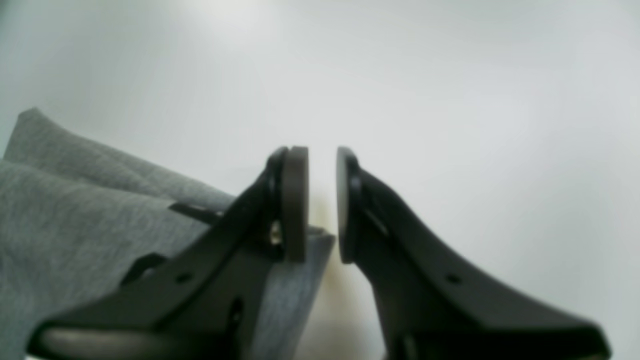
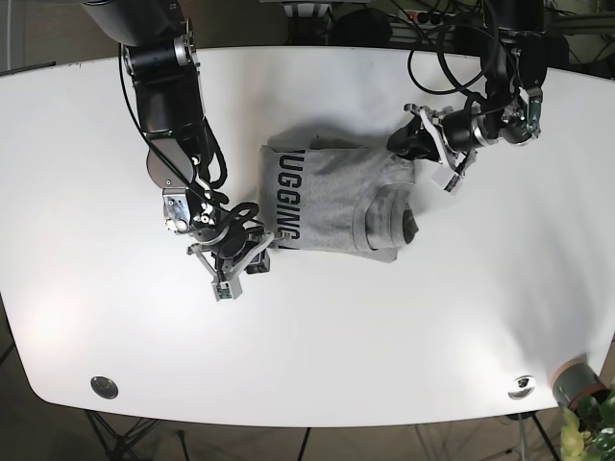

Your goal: Fold the T-shirt properly

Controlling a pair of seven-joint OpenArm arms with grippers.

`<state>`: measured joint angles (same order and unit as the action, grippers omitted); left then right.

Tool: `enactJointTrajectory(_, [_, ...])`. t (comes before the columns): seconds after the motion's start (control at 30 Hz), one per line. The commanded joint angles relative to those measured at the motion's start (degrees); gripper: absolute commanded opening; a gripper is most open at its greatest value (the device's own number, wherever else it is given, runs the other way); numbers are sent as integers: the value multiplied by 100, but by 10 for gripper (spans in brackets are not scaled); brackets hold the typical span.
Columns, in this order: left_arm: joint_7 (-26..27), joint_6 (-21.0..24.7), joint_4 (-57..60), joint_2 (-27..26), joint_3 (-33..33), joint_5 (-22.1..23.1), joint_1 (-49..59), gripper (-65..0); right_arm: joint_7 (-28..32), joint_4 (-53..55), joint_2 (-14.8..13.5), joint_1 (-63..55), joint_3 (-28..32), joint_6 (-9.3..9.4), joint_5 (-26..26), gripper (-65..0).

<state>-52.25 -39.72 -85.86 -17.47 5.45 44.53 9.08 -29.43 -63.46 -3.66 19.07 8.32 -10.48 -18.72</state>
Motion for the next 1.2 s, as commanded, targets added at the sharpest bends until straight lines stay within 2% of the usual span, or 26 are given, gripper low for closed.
enactJointTrajectory(0.0, [113,-28,345,64,22,35,-271,-536,240,47,1,163,-10,-29,-58,-563])
enactJointTrajectory(0.1, [113,-28,661,117,22,35,-491,-536,266,109,1,137,-10,-108,-58,-563])
enactJointTrajectory(0.27, [113,-28,714,143,-93,35,-772,-536,266,74,-60,-48,-10,-530,-58,-563])
enactJointTrajectory(0.37, [113,-28,714,134,-295,35,-983,-536,266,-49,-113,-162,-10,-592,-58,-563])
enactJointTrajectory(0.53, [113,-28,995,125,-391,26,-1229,-536,266,-392,-201,-461,-18,-600,-58,-563])
enactJointTrajectory(0.7, [113,-28,1813,117,-391,26,-1757,-536,266,-911,-324,-856,-18,-600,-66,-563])
enactJointTrajectory(0.8, [113,-28,2314,117,-391,26,-2082,-536,266,-1166,-509,-1050,-18,-600,-119,-563])
enactJointTrajectory(0.9, [122,-28,2648,125,-391,26,-2363,-536,249,-1482,-526,-1278,-18,-600,-119,-563])
enactJointTrajectory(1.17, [623,-28,2973,266,-391,-924,-2820,-536,249,-2168,-517,-1982,-10,-600,-102,-563])
